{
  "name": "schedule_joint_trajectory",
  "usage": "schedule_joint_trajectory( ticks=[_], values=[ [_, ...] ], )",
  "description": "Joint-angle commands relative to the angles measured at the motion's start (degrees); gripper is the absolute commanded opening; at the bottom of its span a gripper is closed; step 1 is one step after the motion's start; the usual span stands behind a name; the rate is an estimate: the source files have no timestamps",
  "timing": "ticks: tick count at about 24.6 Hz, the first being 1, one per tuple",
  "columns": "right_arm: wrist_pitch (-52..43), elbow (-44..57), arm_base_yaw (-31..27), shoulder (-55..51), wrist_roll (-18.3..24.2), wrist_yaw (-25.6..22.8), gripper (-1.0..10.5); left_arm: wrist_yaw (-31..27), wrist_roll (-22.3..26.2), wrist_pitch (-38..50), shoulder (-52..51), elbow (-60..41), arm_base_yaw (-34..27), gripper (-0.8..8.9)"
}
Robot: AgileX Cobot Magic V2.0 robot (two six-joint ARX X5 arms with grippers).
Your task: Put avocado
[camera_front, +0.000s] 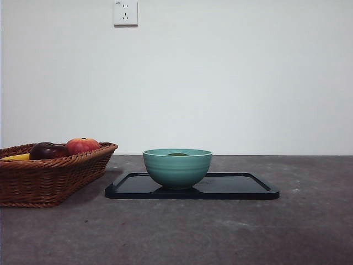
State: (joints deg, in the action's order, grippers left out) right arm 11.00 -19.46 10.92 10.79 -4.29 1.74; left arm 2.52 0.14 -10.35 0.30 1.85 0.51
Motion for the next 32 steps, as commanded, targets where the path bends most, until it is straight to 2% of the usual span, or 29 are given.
schedule_joint_trajectory(
  ticks=[1,6,11,18,21,32],
  values=[
    [-5.9,7.8,-5.6,-2.9,1.3,3.7,0.3,0.1,0.5,-0.4,-0.1,-1.2,0.0,0.18],
    [-6.8,15.7,-11.0,-6.1,1.8,3.8,0.3,0.1,0.5,-0.3,-0.1,-1.2,0.0,0.19],
    [-5.5,18.9,-13.0,-7.8,1.8,3.8,0.3,0.1,0.5,-0.4,-0.1,-1.2,0.0,0.18],
    [-0.6,18.9,-14.6,-8.0,2.3,2.3,0.3,0.1,0.5,-0.4,-0.1,-1.2,0.0,0.19],
    [-0.6,18.9,-14.7,-8.0,2.2,0.7,0.3,0.1,0.5,-0.3,-0.1,-1.2,0.0,0.18],
    [-2.2,18.9,-14.7,-8.0,2.2,0.9,0.3,0.1,0.5,-0.4,-0.1,-1.2,0.0,0.19]
  ],
)
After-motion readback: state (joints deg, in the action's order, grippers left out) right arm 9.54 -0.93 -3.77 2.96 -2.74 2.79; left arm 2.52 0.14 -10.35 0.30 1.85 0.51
